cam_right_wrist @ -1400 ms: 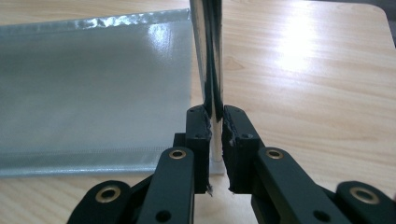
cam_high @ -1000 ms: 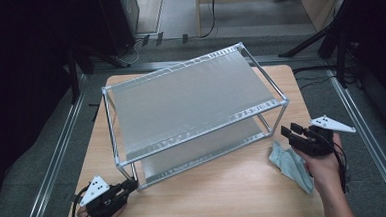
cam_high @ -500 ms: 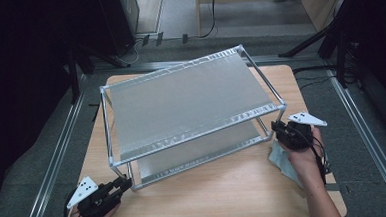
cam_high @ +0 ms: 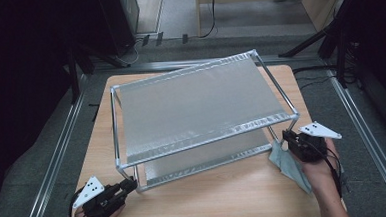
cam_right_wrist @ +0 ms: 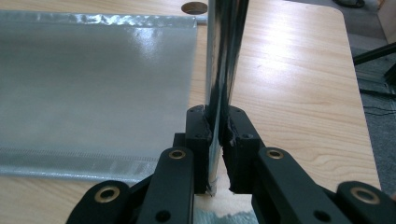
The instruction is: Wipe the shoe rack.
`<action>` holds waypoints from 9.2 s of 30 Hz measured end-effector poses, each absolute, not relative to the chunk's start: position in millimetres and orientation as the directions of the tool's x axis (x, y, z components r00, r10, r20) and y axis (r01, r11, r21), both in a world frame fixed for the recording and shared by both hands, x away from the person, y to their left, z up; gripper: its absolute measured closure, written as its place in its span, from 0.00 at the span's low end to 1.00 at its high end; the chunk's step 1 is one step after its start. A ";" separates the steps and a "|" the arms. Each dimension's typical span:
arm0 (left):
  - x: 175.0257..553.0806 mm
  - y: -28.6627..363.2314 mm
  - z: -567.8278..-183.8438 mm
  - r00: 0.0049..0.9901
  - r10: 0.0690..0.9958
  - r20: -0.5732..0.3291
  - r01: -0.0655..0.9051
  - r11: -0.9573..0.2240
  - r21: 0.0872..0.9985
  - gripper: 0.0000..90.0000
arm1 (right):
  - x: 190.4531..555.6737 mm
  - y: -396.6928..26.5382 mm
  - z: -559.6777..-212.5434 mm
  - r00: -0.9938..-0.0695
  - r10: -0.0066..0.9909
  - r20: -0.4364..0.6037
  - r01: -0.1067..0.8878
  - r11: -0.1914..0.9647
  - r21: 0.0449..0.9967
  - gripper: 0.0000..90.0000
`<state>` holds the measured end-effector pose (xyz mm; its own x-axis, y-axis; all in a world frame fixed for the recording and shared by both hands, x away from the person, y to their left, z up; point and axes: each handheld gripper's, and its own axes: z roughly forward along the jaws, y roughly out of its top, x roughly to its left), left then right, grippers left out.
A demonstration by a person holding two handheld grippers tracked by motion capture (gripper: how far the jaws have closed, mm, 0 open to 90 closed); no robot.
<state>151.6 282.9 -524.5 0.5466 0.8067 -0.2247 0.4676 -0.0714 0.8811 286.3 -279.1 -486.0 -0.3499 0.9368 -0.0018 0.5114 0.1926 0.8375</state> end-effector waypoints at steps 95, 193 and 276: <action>146.5 240.7 -529.6 0.485 0.850 -0.204 0.452 -0.045 0.891 0.85 | 233.6 -69.7 -397.7 -0.581 0.808 -0.101 0.207 0.267 0.941 0.84; 148.9 234.6 -533.0 0.526 0.829 -0.191 0.453 -0.083 0.888 0.85 | 274.8 -136.1 -386.0 -0.416 0.908 -0.052 0.312 0.196 0.930 0.90; 150.5 234.5 -534.8 0.553 0.813 -0.180 0.443 -0.104 0.890 0.87 | 244.8 -226.3 -408.1 -0.315 0.948 0.053 0.339 0.060 0.939 0.89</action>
<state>150.5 234.5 -534.8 0.5532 0.8133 -0.1802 0.4432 -0.1041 0.8904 244.8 -226.3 -408.1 -0.3148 0.9477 0.0527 0.3393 0.0605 0.9387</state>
